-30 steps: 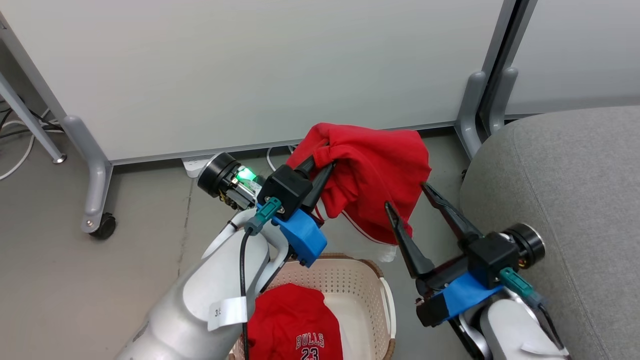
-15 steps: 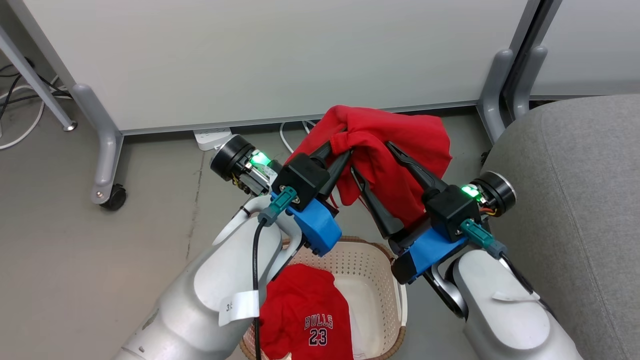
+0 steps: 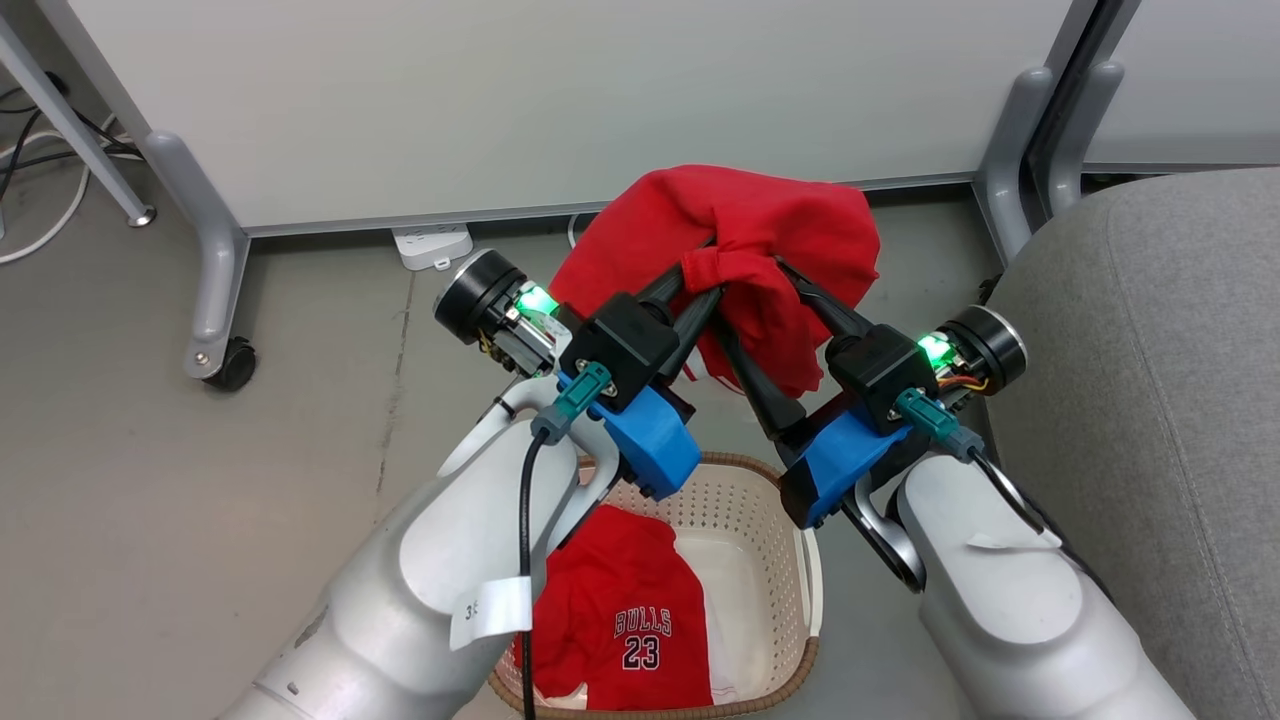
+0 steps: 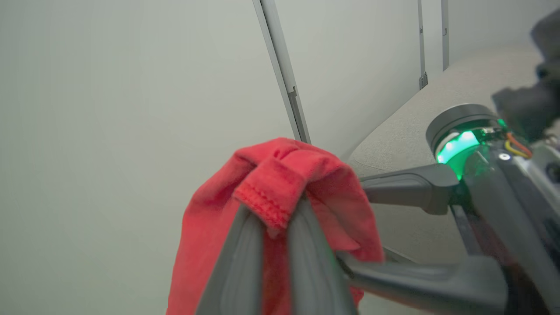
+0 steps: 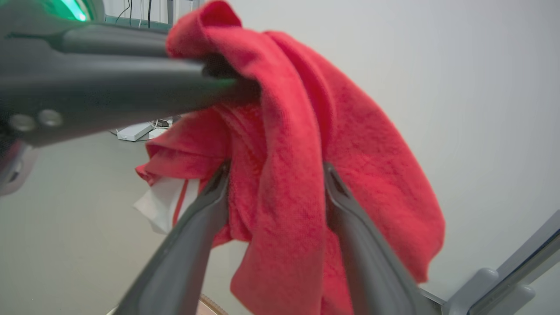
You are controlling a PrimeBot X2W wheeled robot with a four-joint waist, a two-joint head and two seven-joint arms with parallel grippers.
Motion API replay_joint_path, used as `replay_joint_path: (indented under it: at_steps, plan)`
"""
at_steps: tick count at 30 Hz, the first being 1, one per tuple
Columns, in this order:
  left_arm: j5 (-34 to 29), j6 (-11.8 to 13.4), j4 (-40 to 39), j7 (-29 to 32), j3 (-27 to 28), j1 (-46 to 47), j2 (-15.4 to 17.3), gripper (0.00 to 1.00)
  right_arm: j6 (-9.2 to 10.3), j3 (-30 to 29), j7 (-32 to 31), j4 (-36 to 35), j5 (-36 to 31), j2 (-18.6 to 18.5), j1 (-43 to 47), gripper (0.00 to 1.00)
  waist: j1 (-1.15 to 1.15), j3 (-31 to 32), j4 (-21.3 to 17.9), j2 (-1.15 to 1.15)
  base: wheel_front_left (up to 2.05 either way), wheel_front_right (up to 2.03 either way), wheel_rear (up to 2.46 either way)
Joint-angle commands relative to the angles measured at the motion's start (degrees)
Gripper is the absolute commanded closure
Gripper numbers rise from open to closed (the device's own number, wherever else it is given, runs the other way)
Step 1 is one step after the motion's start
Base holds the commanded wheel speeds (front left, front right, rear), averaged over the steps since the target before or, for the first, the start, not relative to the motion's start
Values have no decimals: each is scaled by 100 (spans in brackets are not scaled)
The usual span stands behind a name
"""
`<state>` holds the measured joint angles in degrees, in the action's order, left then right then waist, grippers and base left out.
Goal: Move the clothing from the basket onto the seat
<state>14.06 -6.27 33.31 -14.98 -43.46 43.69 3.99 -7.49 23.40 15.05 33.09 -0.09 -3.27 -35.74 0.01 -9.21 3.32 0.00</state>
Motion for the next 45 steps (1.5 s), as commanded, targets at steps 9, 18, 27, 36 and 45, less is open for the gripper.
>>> replay_joint_path:
  at_steps: [9, 18, 27, 36, 45]
  plan:
    - [-40, -36, 15, -32, 64, 99, -34, 100, -1, 56, 20, 194, 65, 42, -188, 100, -1, 9, -23, 0, 0, 0, 0]
    - [-49, -51, 25, -32, 115, 83, -48, 100, -1, 49, 19, 185, 100, 42, -157, 100, -1, 23, -23, 0, 0, 0, 0]
    - [-73, -43, 53, -31, 161, -10, -60, 0, -1, -44, 21, 141, 170, 42, -84, 100, -1, 62, -19, 0, 0, 0, 0]
    - [-136, -40, 87, -31, 179, -101, -66, 0, -1, -318, 21, 30, 248, 41, 10, 100, -1, 49, -52, 0, 0, 0, 0]
    - [-174, -47, 37, -31, 166, -188, -45, 0, -1, -946, 22, -211, 198, 26, 80, 100, -1, -74, -359, 0, 0, 0, 0]
